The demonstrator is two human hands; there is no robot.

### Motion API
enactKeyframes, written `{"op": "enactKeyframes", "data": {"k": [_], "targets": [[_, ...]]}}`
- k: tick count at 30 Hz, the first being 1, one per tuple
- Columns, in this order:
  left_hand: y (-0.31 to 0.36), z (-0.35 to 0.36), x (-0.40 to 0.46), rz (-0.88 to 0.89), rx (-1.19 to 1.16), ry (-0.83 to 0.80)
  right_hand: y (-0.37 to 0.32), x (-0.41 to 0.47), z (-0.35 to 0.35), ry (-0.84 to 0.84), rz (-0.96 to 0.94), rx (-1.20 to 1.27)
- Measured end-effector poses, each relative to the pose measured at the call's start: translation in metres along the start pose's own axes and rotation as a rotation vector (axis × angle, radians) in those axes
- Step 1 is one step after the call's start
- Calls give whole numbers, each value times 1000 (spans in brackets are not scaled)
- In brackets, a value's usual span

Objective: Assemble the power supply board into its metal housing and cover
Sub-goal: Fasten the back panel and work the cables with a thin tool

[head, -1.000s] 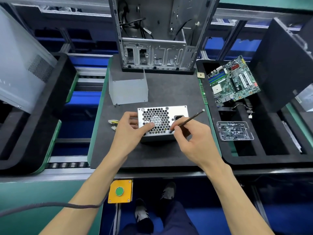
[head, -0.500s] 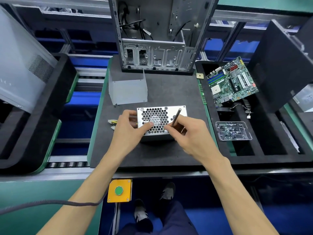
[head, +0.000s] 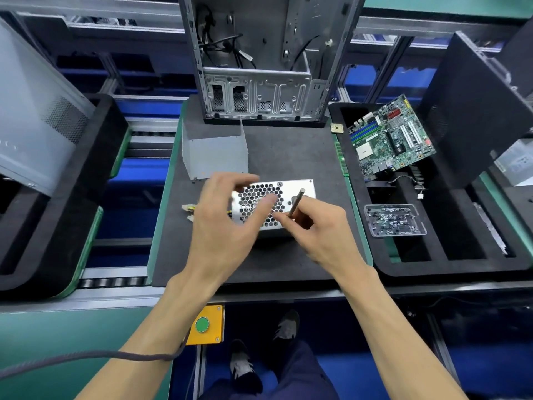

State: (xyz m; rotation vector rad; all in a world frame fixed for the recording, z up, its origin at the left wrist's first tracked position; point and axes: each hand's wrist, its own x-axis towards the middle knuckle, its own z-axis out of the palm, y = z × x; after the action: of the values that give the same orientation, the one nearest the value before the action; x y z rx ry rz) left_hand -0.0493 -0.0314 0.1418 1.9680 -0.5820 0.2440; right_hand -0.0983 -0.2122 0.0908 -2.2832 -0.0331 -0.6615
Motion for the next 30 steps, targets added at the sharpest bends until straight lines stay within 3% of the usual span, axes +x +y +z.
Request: {"op": "enactKeyframes", "data": {"k": [3, 10, 13, 16, 21, 26, 30], "targets": [[23, 3, 1, 134, -113, -136, 3, 1, 3, 15, 14, -29], [26, 15, 6, 331, -43, -99, -3, -4, -6, -37, -12, 105], [25, 12, 8, 377, -30, -123, -6, -4, -15, -143, -61, 157], [26, 12, 10, 423, -45, -208, -6, -4, -23, -143, -131, 98], [26, 19, 6, 450, -12, -304, -6, -5, -24, -93, -121, 89], [27, 17, 3, 434, -25, -230, 2, -8, -10, -11, -74, 43], [24, 11, 7, 431, 19, -198, 1, -6, -9, -54, -64, 88]]}}
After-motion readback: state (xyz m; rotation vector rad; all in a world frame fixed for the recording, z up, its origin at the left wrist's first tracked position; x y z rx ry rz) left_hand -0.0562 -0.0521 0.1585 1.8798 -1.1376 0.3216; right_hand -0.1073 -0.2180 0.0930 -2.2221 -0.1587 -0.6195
